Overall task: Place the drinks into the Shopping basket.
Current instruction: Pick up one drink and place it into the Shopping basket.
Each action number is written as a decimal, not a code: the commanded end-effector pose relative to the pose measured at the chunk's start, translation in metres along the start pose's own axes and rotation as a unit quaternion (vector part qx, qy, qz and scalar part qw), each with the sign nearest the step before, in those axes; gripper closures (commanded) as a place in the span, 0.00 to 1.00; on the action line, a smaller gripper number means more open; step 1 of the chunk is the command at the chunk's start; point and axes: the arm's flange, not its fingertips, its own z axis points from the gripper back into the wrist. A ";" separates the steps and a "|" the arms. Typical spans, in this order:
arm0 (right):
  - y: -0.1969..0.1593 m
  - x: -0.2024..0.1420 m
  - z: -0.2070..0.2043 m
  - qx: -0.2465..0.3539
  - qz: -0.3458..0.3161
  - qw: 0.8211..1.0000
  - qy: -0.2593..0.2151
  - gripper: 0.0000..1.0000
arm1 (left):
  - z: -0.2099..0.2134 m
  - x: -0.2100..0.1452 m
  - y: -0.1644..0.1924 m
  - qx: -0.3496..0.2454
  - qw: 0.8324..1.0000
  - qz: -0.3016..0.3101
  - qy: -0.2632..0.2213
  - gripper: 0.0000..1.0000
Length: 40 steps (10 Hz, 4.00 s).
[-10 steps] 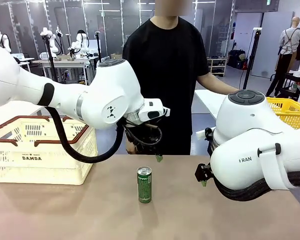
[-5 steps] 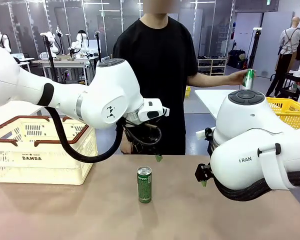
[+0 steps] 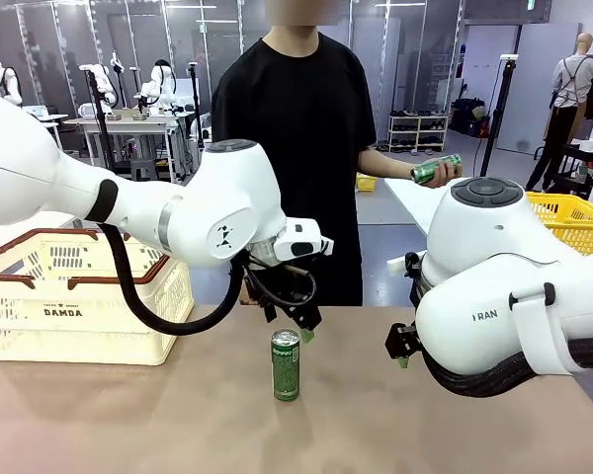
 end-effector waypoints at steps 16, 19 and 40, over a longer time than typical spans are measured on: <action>0.000 0.000 -0.001 0.002 0.000 1.000 0.001 0.00 | -0.049 0.012 0.014 -0.012 0.995 -0.003 0.095 0.39; 0.000 0.000 -0.001 0.002 0.000 1.000 0.001 0.00 | -0.053 0.014 0.014 -0.013 0.995 -0.013 0.100 0.70; 0.000 0.000 -0.001 0.002 0.000 1.000 0.001 0.00 | 0.221 -0.038 0.062 0.080 0.996 0.021 -0.020 1.00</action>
